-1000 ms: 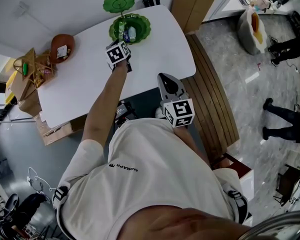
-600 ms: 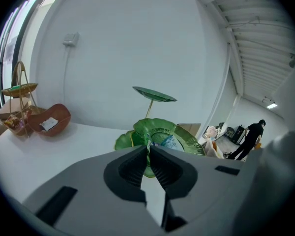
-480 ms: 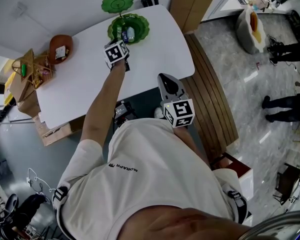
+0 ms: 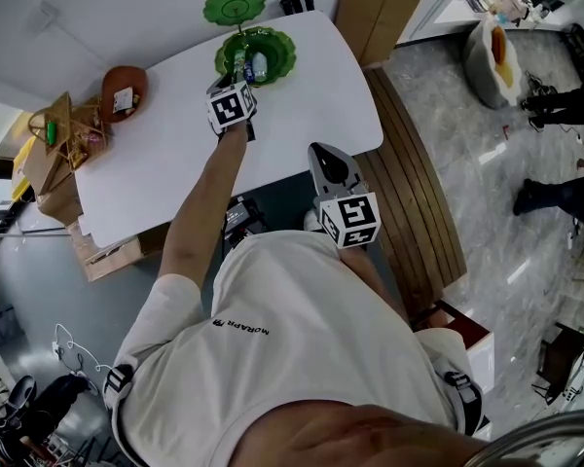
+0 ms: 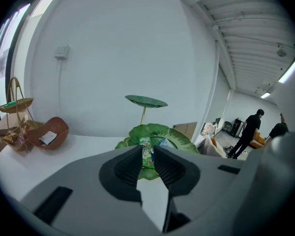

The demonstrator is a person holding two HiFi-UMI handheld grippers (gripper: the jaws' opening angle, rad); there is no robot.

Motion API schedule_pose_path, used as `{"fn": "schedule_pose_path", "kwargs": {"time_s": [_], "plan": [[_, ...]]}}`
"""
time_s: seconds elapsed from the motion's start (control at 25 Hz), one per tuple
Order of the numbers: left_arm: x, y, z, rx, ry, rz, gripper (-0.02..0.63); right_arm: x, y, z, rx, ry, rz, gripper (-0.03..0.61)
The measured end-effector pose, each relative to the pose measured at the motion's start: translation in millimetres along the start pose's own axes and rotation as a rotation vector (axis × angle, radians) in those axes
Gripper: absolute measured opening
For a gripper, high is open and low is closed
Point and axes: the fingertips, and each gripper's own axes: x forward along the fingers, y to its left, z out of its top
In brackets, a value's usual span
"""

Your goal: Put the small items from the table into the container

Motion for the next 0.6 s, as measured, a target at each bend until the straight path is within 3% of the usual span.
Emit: {"fn": "schedule_pose_path", "kwargs": {"time_s": [0.24,0.6], "plan": [[-17,-14,12,0.025,-0.039,-0.022,0.054,-3,3,2,0.000,-0.003,0.009,0.005],[-45,-28,27,-0.006,-0.093,-0.087,0.051,-1,14,5,-0.010,-0.013,0.025,0.005]]}}
